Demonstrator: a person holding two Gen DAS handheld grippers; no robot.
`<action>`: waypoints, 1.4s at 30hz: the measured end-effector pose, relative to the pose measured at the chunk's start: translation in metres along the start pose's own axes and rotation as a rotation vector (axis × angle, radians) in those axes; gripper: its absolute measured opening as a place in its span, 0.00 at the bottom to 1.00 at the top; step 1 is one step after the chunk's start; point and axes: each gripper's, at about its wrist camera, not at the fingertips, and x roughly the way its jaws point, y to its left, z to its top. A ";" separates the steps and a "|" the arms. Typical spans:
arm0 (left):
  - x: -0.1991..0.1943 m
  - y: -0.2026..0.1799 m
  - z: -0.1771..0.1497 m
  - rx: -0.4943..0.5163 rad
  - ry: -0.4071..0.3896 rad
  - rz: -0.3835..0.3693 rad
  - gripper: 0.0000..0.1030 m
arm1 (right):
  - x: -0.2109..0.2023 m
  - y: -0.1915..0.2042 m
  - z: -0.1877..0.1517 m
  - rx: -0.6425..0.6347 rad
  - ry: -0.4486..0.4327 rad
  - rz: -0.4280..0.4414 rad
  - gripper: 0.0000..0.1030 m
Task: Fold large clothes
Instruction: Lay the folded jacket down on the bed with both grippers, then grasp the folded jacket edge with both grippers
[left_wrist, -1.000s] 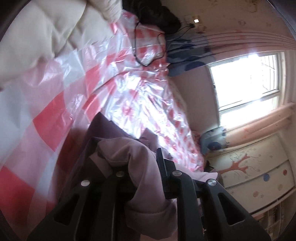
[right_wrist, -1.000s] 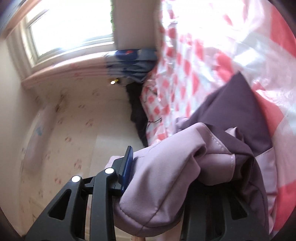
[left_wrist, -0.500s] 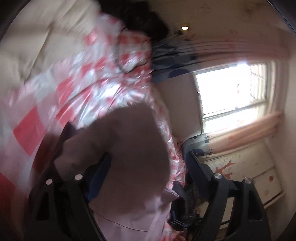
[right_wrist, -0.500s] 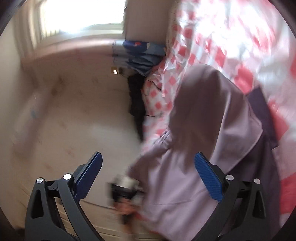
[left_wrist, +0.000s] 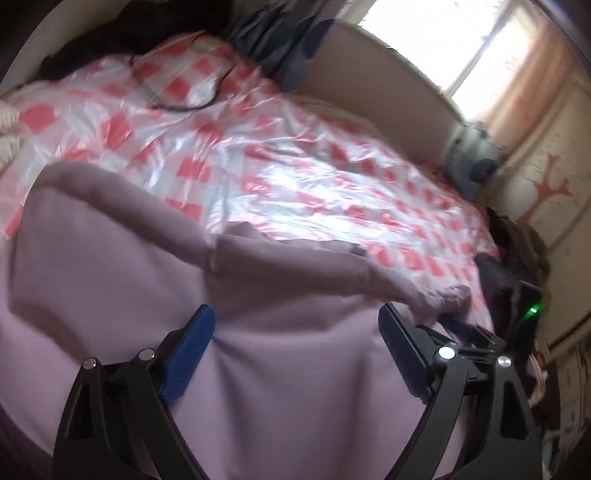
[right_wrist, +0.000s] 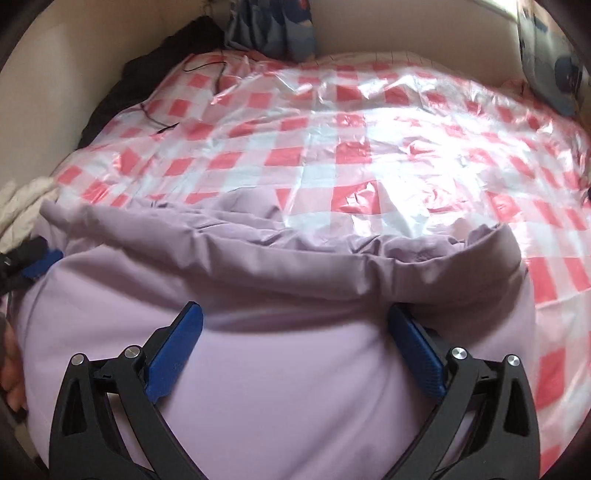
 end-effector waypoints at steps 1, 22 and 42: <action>0.014 0.010 0.006 -0.029 0.014 0.012 0.84 | 0.009 -0.005 0.007 0.023 0.012 0.008 0.94; 0.063 0.031 0.033 -0.043 0.078 0.154 0.89 | 0.101 -0.018 0.066 0.089 0.184 -0.004 0.94; -0.074 0.057 -0.033 -0.056 -0.089 0.139 0.90 | -0.025 -0.047 -0.002 0.094 -0.014 -0.009 0.93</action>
